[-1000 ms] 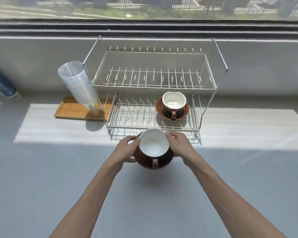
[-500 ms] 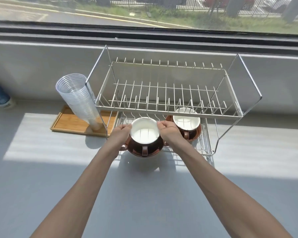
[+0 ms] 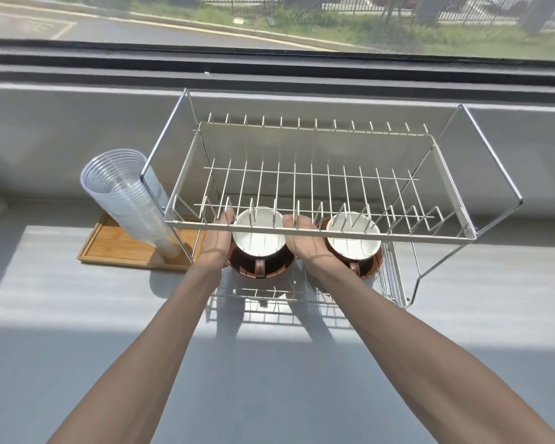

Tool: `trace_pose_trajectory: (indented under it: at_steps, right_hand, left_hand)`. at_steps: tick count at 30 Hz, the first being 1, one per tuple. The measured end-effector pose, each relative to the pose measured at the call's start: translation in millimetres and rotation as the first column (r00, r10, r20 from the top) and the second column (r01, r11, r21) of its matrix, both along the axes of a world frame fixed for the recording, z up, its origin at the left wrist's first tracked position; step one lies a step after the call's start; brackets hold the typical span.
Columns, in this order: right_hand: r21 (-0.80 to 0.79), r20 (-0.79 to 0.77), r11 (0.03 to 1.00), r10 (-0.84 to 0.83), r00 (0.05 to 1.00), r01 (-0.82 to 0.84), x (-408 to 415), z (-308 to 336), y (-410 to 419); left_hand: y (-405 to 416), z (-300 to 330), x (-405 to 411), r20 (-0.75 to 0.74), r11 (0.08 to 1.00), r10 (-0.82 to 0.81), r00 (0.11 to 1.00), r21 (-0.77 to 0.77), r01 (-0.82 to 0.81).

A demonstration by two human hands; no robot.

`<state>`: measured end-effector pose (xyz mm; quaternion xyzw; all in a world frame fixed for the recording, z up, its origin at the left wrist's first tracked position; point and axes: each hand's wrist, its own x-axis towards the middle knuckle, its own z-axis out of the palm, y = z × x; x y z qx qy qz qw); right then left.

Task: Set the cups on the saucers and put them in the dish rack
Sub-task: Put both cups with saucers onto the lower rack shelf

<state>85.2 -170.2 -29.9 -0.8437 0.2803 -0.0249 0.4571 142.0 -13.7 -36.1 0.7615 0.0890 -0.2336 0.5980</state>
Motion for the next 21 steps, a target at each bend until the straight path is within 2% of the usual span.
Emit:
trace_pose_trajectory:
  at_steps: [3,5,12,14,18,21]
  right_hand:
    - [0.021,0.011,1.0,0.011,1.0,-0.011,-2,-3,-2]
    - [0.046,-0.008,0.999,0.01,1.0,-0.009,-1,-2,-2]
    - [0.066,-0.028,0.997,0.049,0.998,-0.047,-1,-2,-2]
    - [0.085,-0.046,0.993,0.082,0.996,-0.078,-4,2,-3]
    - [0.073,-0.146,0.989,0.139,0.979,-0.129,-17,15,-1]
    - [-0.058,-0.249,0.99,0.107,0.962,-0.125,-28,31,5]
  left_hand:
    - [6,-15,3,-0.026,0.996,-0.052,0.998,0.065,0.054]
    - [5,-14,2,-0.064,0.998,-0.031,0.997,0.061,0.035]
    - [-5,-3,0,-0.039,0.997,-0.037,0.999,0.069,0.039]
    - [-7,-1,0,-0.058,0.992,-0.034,0.998,0.116,0.041]
    - [1,4,-9,0.037,0.925,-0.25,0.968,0.305,0.227]
    - [10,12,-17,0.071,0.878,-0.334,0.94,0.386,0.283]
